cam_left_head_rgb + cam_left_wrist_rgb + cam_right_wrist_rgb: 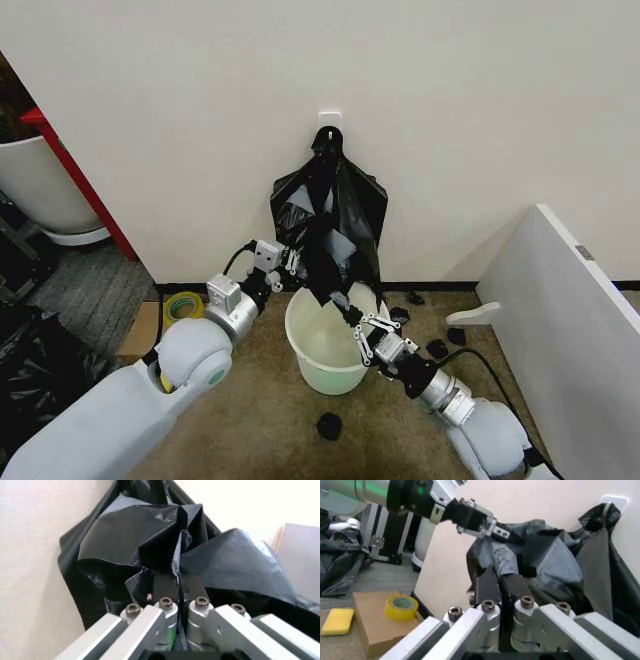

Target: Place the garbage bag over the trash bin.

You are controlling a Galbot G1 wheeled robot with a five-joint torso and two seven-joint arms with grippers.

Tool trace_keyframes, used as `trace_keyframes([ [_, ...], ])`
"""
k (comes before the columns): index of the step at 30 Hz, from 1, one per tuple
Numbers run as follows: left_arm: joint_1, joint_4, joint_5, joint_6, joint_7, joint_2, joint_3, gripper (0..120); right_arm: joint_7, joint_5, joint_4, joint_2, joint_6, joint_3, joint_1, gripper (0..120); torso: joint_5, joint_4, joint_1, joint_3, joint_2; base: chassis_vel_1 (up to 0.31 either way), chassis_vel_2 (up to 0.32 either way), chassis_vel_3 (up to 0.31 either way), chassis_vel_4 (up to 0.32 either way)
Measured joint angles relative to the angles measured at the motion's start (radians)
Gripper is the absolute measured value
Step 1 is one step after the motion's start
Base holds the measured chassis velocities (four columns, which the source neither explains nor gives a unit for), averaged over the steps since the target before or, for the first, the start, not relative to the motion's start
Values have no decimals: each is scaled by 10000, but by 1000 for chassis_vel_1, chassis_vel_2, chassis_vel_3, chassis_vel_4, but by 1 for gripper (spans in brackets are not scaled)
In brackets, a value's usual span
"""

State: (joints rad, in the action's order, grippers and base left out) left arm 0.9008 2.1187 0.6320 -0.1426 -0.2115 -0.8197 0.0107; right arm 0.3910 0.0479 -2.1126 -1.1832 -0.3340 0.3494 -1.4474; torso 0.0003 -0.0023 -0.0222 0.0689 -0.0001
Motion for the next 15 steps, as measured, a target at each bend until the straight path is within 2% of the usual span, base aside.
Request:
trace_keyframes([
  [4,258,198,138,124,-93,-110,-353,0,-286,-150,-375,143,219,248,-363,6,1,-1,0,0,0,0,0,0,0],
  [9,516,428,334,250,-158,-236,-732,0,-3146,-548,-1630,565,1575,391,-1187,27,1,-3,0,-1,1,0,0,0,0],
  [10,545,446,343,272,-160,-248,-762,0,-3399,-741,-1852,636,1802,475,-1262,31,0,-4,0,-1,1,0,0,0,0],
  [12,586,480,357,295,-161,-263,-795,0,-3640,-1081,-2191,750,2163,666,-1357,34,-1,-2,0,-1,1,0,0,0,0],
  [15,708,569,365,323,-168,-283,-860,0,-3718,-2275,-2960,1175,3255,1317,-1530,48,-1,-3,0,-1,1,0,0,0,0],
])
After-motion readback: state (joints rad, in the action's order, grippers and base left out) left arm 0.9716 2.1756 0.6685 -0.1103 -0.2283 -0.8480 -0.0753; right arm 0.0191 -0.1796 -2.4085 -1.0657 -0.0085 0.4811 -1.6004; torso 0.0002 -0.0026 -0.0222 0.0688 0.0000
